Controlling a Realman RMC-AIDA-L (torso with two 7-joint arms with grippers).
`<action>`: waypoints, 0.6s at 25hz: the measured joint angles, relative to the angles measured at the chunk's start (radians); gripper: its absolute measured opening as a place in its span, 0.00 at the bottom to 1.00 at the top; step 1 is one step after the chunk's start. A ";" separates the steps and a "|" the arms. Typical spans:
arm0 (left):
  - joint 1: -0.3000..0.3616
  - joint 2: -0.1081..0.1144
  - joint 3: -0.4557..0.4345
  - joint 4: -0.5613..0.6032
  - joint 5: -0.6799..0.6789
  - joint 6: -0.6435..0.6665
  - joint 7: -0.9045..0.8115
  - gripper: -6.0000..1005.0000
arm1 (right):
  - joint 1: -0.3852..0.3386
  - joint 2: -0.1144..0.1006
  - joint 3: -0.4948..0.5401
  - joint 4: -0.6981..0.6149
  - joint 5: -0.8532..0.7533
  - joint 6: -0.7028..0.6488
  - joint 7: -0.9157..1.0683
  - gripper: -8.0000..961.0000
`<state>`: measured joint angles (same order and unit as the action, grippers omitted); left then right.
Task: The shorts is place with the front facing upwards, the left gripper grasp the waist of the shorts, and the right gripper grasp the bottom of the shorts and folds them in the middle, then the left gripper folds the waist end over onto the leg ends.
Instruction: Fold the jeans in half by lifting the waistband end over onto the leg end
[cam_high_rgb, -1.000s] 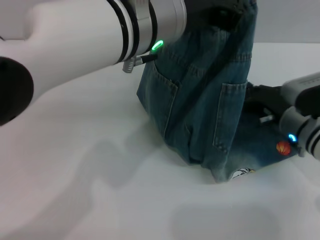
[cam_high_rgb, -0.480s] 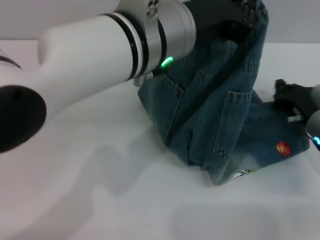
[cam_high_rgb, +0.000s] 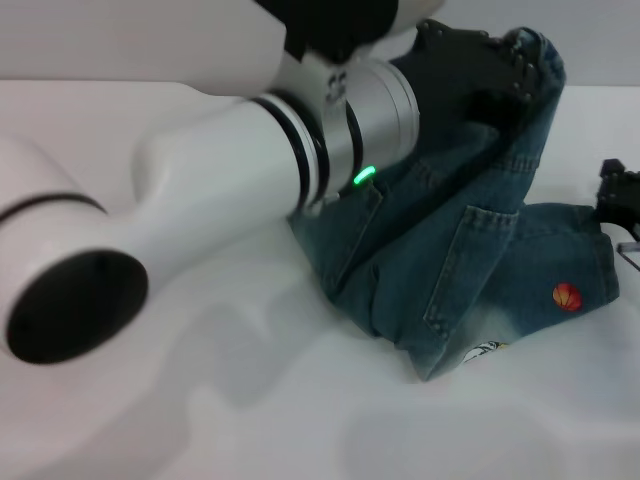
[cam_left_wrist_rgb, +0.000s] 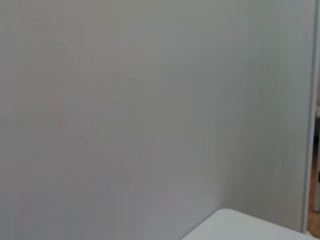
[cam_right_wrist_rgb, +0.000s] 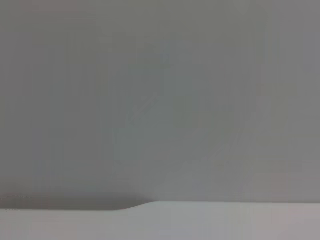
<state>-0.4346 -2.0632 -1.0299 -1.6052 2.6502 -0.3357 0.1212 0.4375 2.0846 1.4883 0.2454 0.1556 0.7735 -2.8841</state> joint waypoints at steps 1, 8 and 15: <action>0.000 0.000 0.017 0.025 0.000 0.045 0.000 0.07 | -0.008 0.000 0.003 0.001 0.000 0.013 0.000 0.01; 0.015 -0.010 0.084 0.183 0.016 0.298 0.024 0.07 | -0.052 -0.002 0.006 0.004 -0.007 0.070 -0.001 0.01; 0.004 -0.007 0.104 0.242 0.003 0.361 0.003 0.28 | -0.109 -0.002 0.007 0.029 -0.014 0.125 -0.001 0.01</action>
<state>-0.4310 -2.0698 -0.9260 -1.3629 2.6536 0.0251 0.1240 0.3288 2.0828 1.4949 0.2742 0.1418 0.8989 -2.8854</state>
